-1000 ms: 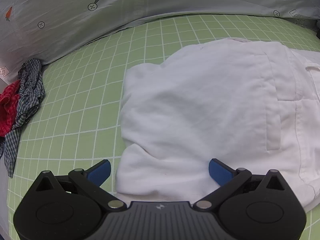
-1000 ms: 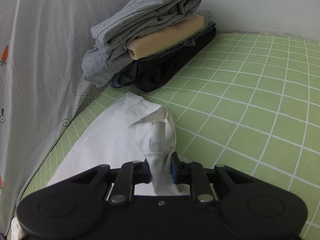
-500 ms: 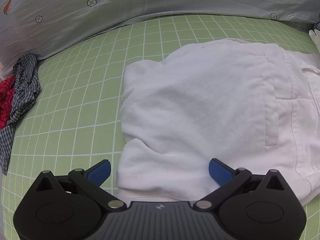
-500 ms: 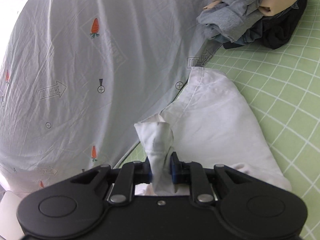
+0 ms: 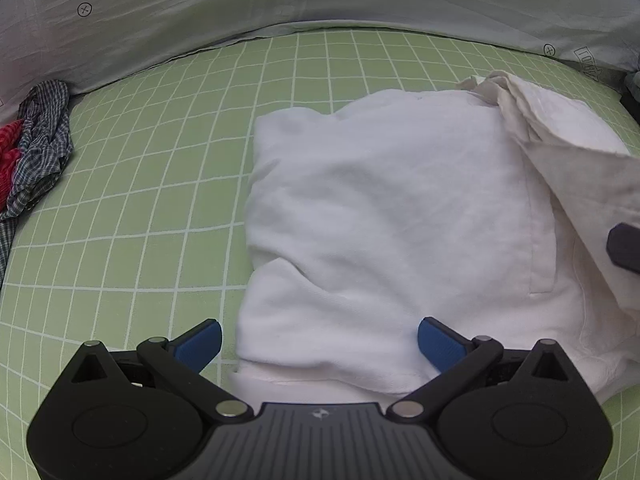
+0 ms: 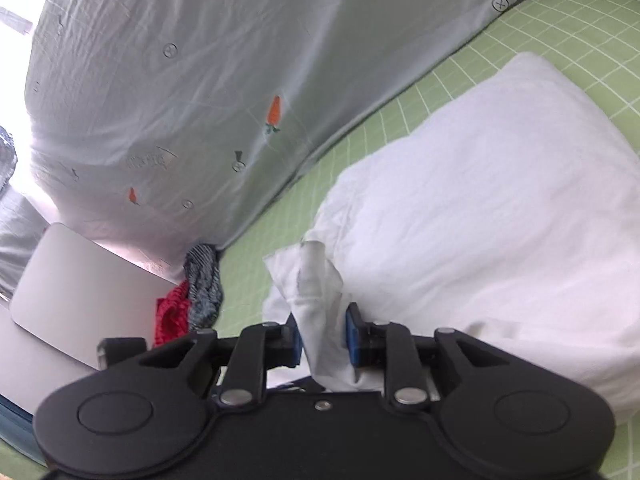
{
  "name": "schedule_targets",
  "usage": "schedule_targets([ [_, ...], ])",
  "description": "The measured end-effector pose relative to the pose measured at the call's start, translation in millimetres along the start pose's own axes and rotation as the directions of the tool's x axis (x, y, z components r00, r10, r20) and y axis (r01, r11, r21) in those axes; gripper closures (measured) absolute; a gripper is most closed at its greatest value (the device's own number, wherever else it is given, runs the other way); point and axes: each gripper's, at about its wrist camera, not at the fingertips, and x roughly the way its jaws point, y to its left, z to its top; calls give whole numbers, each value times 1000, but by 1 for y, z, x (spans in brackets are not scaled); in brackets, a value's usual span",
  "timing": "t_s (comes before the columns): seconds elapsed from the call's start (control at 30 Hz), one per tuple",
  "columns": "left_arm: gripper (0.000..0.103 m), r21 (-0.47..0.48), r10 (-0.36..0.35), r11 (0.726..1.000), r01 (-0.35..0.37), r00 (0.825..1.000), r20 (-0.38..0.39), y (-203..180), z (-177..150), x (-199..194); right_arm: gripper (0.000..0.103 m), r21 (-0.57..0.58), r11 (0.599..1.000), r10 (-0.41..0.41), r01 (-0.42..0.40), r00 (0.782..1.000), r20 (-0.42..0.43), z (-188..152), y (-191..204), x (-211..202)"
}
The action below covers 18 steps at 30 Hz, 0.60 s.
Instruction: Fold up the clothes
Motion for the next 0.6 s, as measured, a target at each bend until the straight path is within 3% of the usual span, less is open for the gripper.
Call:
schedule_targets([
  [0.03,0,-7,-6,1000,6,1000,-3,1,0,-1,79,6,999,-39,40,999,-28,-1,-5,5],
  [0.1,0,-22,-18,1000,17,1000,-10,4,1,-2,75,60,998,-18,20,1000,-24,3,-12,2],
  [0.13,0,-29,-23,999,22,1000,-13,6,1,-3,66,69,998,-12,13,1000,-13,6,-12,-1],
  [0.2,0,-29,-13,1000,12,1000,-10,6,1,-7,37,32,999,-36,35,999,23,9,-5,-12],
  [0.23,0,-28,-6,1000,6,1000,-8,6,1,-10,18,12,999,-48,47,998,42,11,-1,-18],
  [0.27,0,-27,-1,1000,1,1000,-6,6,2,-12,9,-12,998,-68,69,995,69,14,4,-24],
  [0.37,0,-42,-25,999,26,999,25,7,8,-22,3,-53,986,-148,159,974,170,23,7,-45],
  [0.47,1,-56,-48,997,51,997,55,8,14,-32,0,-59,938,-317,342,913,255,28,-4,-58],
  [0.53,1,-64,-65,996,70,995,76,8,18,-39,0,-86,849,-490,522,837,243,28,-15,-51],
  [0.6,2,-52,-98,993,103,991,96,3,24,-42,0,-124,750,-614,650,754,234,23,-26,-46],
])
